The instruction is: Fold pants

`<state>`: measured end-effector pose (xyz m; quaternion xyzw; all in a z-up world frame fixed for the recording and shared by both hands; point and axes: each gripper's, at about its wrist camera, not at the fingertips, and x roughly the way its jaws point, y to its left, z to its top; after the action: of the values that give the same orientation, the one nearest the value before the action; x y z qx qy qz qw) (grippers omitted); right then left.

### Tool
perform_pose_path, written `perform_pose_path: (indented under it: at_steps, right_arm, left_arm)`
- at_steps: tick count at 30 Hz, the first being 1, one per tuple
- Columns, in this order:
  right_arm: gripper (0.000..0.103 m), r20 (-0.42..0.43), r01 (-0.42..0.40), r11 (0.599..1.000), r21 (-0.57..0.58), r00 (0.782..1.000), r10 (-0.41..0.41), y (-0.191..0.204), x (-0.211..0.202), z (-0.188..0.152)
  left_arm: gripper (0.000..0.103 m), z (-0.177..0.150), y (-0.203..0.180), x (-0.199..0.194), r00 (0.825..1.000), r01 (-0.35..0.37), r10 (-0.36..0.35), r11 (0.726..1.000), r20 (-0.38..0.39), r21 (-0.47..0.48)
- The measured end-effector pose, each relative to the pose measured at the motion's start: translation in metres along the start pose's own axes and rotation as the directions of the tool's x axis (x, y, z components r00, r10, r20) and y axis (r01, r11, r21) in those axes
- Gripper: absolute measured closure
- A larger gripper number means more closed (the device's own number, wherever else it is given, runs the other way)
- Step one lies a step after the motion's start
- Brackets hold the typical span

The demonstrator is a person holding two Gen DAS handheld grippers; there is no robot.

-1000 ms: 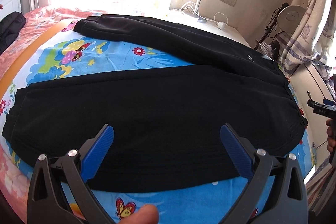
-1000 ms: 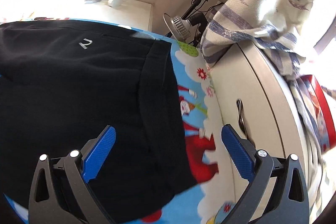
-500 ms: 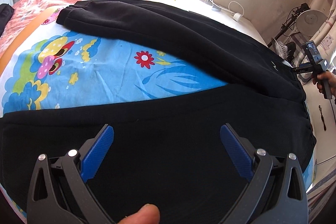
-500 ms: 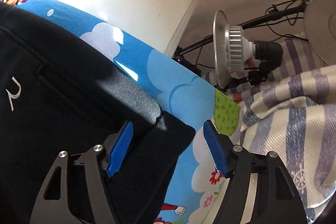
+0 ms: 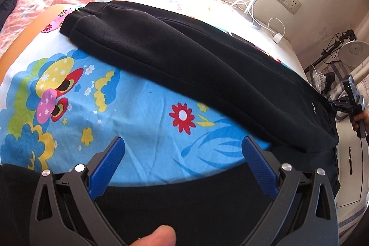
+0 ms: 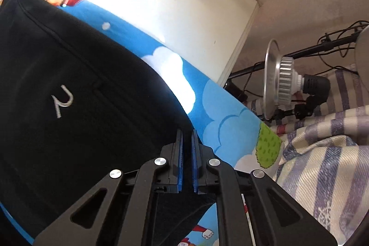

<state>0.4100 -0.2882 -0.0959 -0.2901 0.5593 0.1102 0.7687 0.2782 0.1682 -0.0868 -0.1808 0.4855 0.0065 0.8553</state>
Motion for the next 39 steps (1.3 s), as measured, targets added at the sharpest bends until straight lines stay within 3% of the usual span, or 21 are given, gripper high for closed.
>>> perform_pose_path:
  at_steps: [5,9,11,13,15,20,26,27,28,29,30,34,36,39]
  right_arm:
    - [0.096,0.169,0.022,1.0,-0.012,0.985,-0.02,0.038,-0.1,-0.064]
    - [0.096,0.207,0.044,0.999,-0.012,0.977,-0.041,0.08,-0.146,-0.109]
    - [0.096,0.214,0.055,0.998,0.0,0.975,-0.054,0.1,-0.16,-0.13]
    - [0.096,0.214,0.053,0.998,0.017,0.975,-0.056,0.113,-0.168,-0.143]
    - [0.096,0.207,0.07,0.997,0.016,0.976,-0.072,0.128,-0.17,-0.158]
    - [0.097,0.193,0.099,0.995,0.014,0.976,-0.1,0.152,-0.171,-0.182]
    - [0.097,0.168,0.082,0.997,-0.003,0.983,-0.08,0.168,-0.163,-0.197]
    - [0.097,0.164,0.08,0.997,-0.004,0.983,-0.078,0.169,-0.162,-0.199]
    - [0.097,0.161,0.081,0.997,0.0,0.984,-0.08,0.169,-0.161,-0.202]
    - [0.097,0.159,0.085,0.996,0.007,0.984,-0.085,0.168,-0.161,-0.204]
    - [0.097,0.157,0.087,0.996,0.018,0.984,-0.089,0.166,-0.161,-0.206]
    - [0.097,0.152,0.114,0.992,0.062,0.981,-0.122,0.162,-0.162,-0.219]
    - [0.097,0.153,0.118,0.99,0.078,0.98,-0.128,0.162,-0.163,-0.23]
    - [0.097,0.153,0.126,0.985,0.115,0.978,-0.143,0.161,-0.164,-0.251]
  left_arm:
    - [0.002,0.053,0.023,-0.003,0.996,0.077,-0.074,0.993,0.039,-0.091]
    - [0.003,0.121,0.054,0.021,0.986,0.164,-0.157,0.962,0.05,-0.216]
    - [0.009,0.154,0.069,0.042,0.98,0.196,-0.196,0.938,0.03,-0.286]
    - [0.026,0.184,0.083,0.065,0.983,0.168,-0.182,0.921,-0.009,-0.35]
    - [0.035,0.207,0.091,0.084,0.98,0.162,-0.195,0.899,-0.04,-0.407]
    - [0.044,0.238,0.094,0.119,0.981,0.072,-0.144,0.892,-0.131,-0.446]
    - [0.053,0.235,0.094,0.152,0.964,0.006,-0.128,0.885,-0.231,-0.466]
    - [0.064,0.233,0.094,0.154,0.963,-0.011,-0.113,0.889,-0.243,-0.457]
    - [0.086,0.23,0.096,0.153,0.964,-0.034,-0.089,0.893,-0.25,-0.449]
    - [0.09,0.226,0.099,0.148,0.965,-0.024,-0.098,0.889,-0.242,-0.458]
    - [0.098,0.221,0.106,0.139,0.966,0.022,-0.142,0.878,-0.216,-0.479]
    - [0.098,0.187,0.131,0.077,0.971,0.111,-0.2,0.86,-0.129,-0.497]
    - [0.098,0.158,0.146,0.037,0.969,0.164,-0.235,0.842,-0.075,-0.513]
    - [0.098,0.099,0.162,-0.033,0.969,0.221,-0.248,0.837,0.013,-0.5]
